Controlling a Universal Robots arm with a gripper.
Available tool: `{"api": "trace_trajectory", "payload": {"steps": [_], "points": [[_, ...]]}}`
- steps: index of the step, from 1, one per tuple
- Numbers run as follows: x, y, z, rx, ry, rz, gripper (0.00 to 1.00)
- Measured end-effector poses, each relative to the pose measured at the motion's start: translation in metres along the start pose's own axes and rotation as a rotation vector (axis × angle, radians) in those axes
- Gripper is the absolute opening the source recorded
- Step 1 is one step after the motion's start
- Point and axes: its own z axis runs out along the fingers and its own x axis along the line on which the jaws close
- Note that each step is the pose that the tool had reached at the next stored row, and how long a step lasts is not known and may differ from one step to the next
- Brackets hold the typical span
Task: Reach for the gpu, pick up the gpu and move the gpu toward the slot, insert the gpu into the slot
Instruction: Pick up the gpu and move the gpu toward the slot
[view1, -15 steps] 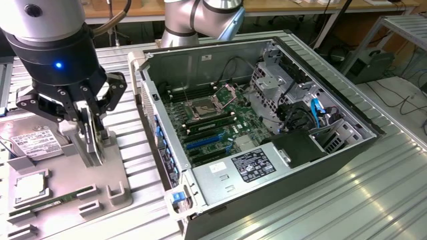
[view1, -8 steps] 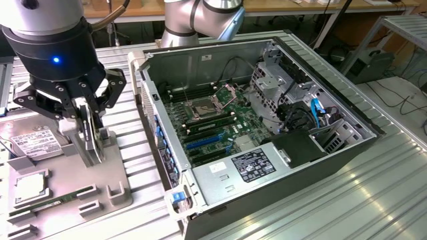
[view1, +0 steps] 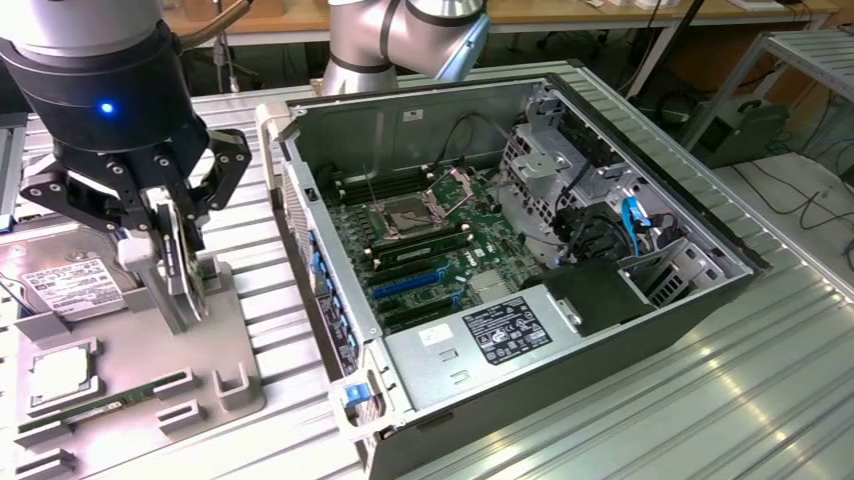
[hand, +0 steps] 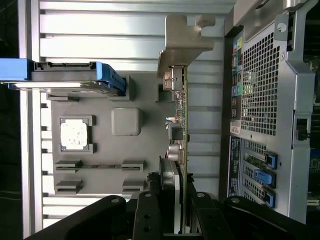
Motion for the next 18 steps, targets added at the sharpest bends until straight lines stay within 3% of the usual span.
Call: {"api": "trace_trajectory", "payload": {"steps": [18], "points": [[0.000,0.0002,-0.0130,0.0000,0.0000,0.000,0.28]]}}
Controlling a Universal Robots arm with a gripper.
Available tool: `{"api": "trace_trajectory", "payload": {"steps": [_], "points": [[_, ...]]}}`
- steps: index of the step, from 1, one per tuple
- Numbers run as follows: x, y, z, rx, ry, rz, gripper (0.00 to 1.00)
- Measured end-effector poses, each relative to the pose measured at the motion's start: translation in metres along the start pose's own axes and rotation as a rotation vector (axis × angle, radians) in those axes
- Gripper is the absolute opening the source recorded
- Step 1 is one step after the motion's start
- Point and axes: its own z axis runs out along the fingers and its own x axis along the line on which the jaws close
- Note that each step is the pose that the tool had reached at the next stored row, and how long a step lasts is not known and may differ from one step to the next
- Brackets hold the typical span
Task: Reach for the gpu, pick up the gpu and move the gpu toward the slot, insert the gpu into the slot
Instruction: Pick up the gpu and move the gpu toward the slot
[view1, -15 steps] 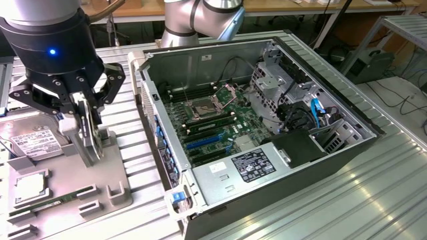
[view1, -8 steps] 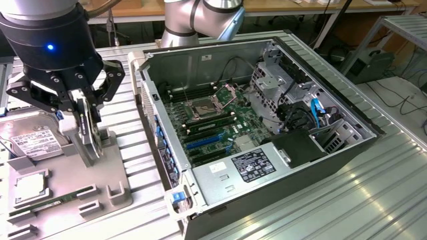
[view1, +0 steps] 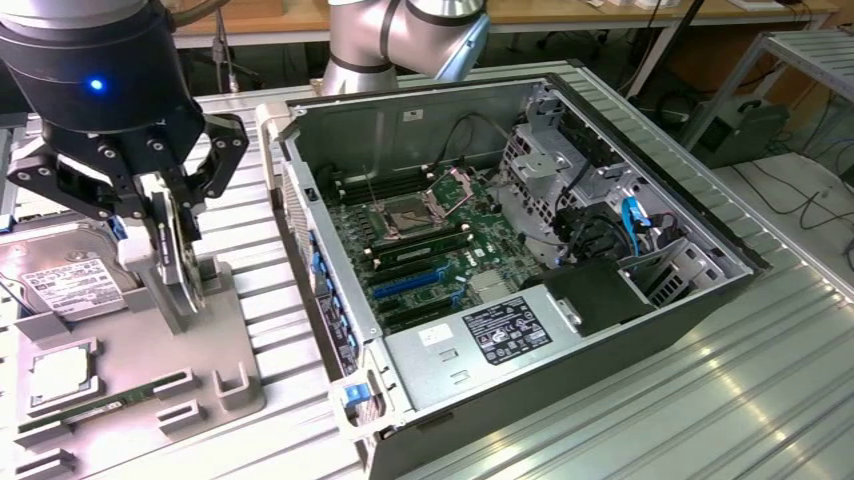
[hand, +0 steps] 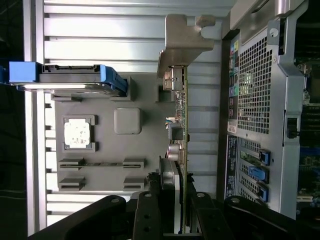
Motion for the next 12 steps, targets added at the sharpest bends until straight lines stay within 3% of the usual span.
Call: {"api": "trace_trajectory", "payload": {"steps": [12], "points": [[0.000,0.0001,-0.0118,0.0001,0.0001,0.000,0.28]]}}
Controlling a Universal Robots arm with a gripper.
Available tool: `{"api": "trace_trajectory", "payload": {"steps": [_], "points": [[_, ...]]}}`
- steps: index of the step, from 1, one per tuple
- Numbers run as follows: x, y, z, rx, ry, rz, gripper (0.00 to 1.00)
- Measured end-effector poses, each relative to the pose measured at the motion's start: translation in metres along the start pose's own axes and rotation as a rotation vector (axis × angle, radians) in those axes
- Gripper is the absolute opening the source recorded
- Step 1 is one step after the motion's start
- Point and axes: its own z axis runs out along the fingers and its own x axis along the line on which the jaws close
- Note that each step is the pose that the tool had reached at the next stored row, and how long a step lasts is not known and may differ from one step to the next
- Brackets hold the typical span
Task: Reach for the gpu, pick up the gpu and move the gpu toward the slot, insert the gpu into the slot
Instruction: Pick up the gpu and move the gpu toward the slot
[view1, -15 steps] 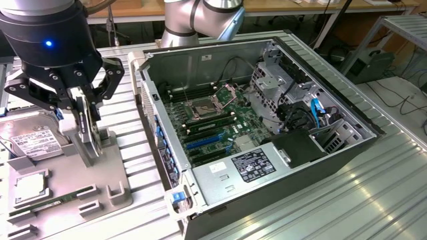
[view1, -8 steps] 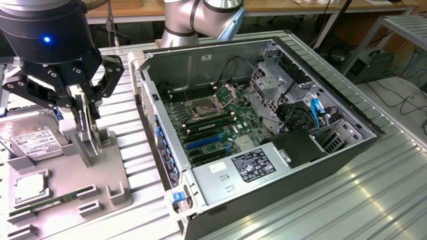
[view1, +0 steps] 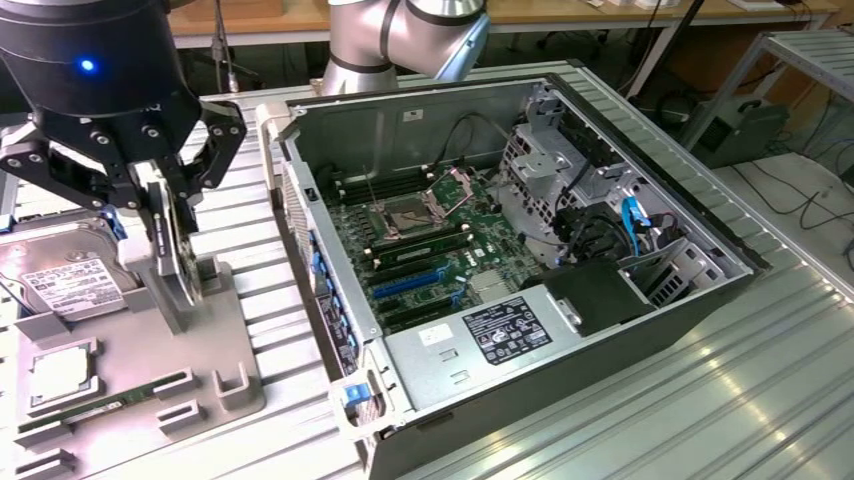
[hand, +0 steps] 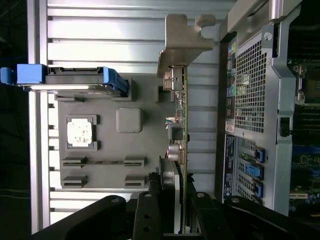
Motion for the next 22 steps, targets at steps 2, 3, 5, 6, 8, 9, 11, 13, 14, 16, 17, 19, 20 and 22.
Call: {"api": "trace_trajectory", "payload": {"steps": [2,3,5,6,8,9,11,13,14,16,17,19,20,22], "points": [[0.000,0.0000,-0.0027,0.0000,-0.0001,0.000,0.28],[0.000,0.0000,-0.0038,0.0000,-0.0001,0.000,0.28],[0.000,0.0001,-0.0064,0.0001,0.0000,0.000,0.28],[0.000,0.0000,-0.0075,0.0002,0.0000,0.000,0.28],[0.000,0.0001,-0.0095,0.0005,0.0000,0.000,0.28],[0.000,0.0001,-0.0104,0.0006,0.0000,0.000,0.28],[0.000,0.0001,-0.0127,0.0006,-0.0001,0.000,0.28],[0.000,0.0001,-0.0141,0.0006,0.0000,0.000,0.28],[0.000,0.0001,-0.0148,0.0006,-0.0001,0.000,0.28],[0.000,0.0001,-0.0163,0.0006,-0.0001,0.000,0.28],[0.000,0.0002,-0.0173,0.0006,0.0000,0.000,0.28],[0.000,0.0002,-0.0189,0.0007,0.0000,0.000,0.28],[0.000,0.0002,-0.0197,0.0007,0.0000,0.000,0.28],[0.000,0.0002,-0.0215,0.0007,0.0000,0.000,0.28]]}}
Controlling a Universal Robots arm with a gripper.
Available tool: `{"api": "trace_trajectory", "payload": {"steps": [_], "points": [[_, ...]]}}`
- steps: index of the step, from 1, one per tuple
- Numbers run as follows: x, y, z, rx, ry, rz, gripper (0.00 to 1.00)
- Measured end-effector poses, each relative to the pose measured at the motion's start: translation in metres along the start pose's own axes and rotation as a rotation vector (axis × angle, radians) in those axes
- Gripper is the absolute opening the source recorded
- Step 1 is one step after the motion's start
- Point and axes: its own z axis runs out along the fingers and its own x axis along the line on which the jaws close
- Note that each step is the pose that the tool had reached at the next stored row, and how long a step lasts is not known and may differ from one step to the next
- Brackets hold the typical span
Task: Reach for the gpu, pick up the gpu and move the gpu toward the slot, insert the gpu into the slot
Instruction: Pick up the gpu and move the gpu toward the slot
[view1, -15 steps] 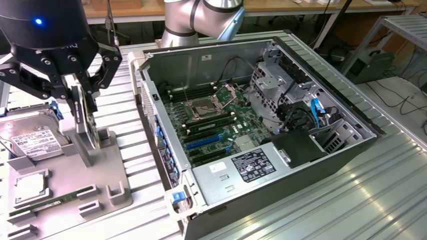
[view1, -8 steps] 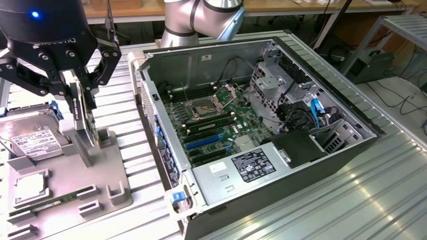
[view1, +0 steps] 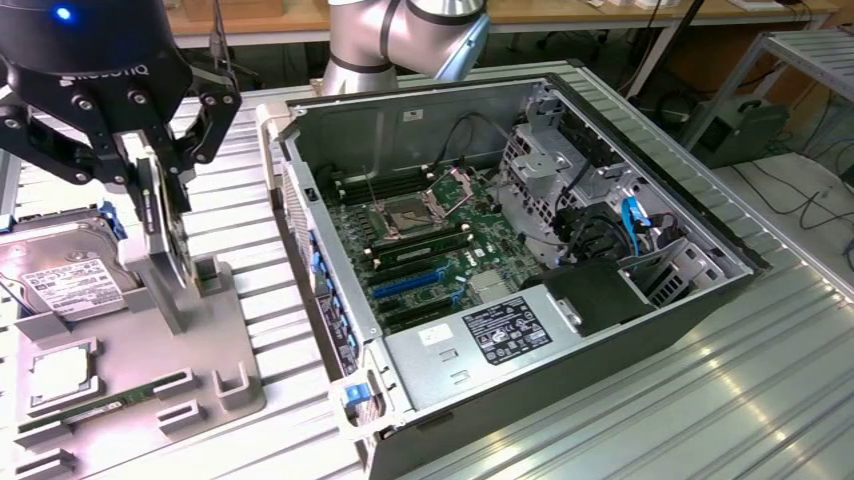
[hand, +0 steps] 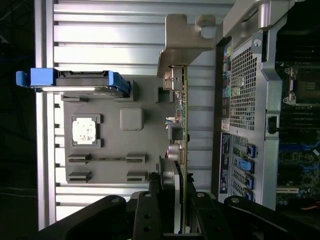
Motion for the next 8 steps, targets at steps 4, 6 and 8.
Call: {"api": "trace_trajectory", "payload": {"steps": [4,6,8], "points": [[0.0000,0.0000,-0.0037,0.0002,0.0000,0.000,0.28],[-0.0001,0.0001,-0.0056,0.0004,0.0000,0.000,0.28],[0.0000,0.0001,-0.0076,0.0007,0.0000,0.000,0.28]]}}
